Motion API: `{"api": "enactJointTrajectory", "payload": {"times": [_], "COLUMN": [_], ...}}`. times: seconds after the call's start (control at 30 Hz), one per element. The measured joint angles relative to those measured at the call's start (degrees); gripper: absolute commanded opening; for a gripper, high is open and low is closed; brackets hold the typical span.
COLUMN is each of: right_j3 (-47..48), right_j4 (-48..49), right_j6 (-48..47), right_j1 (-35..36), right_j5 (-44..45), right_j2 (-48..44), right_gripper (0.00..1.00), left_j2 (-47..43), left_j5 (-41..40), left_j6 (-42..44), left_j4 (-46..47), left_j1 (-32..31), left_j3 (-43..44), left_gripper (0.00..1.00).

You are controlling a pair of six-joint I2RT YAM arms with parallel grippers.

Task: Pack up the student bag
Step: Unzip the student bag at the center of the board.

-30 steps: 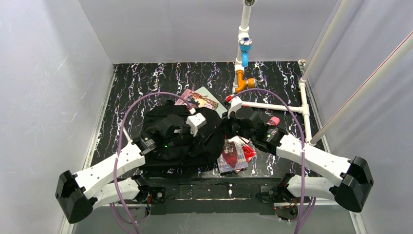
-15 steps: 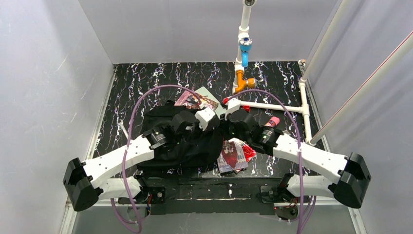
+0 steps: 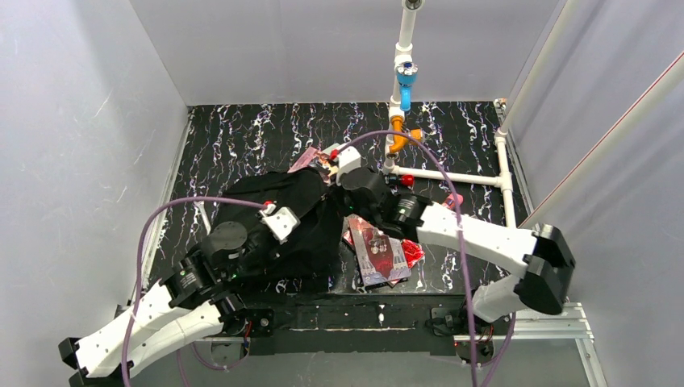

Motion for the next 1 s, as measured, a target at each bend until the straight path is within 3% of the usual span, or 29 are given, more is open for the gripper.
{"api": "enactJointTrajectory", "payload": {"times": [0.23,0.5,0.6,0.77,1.0], "right_j3": [7.7,11.7,13.4,13.4,11.5], "right_j4": [1.3,1.4,0.8,-3.4,-4.5], "right_j6": [-2.6,-6.1,-6.8,-8.9,-9.7], "right_j1": [-0.3,-0.3,-0.3,-4.1,-5.7], "right_j5": [-0.7,0.4,0.9,8.1,13.1], "right_j2": [12.8,16.4,17.2,17.6,16.6], "right_gripper": [0.01,0.01,0.01,0.01,0.01], "left_j2": [-4.4,-2.7,-2.1,0.9,10.4], "left_j5": [-5.8,-11.0,-11.5,-13.6,-19.1], "left_j6": [0.7,-1.4,-4.5,-13.2,-21.1], "left_j4": [-2.7,-1.6,-1.8,-5.1,-7.0], "left_j1": [0.5,0.6,0.6,0.1,0.1], "left_j3": [-1.7,-1.7,-1.6,0.3,3.6], "left_gripper": [0.0,0.0,0.18,0.31,0.63]}}
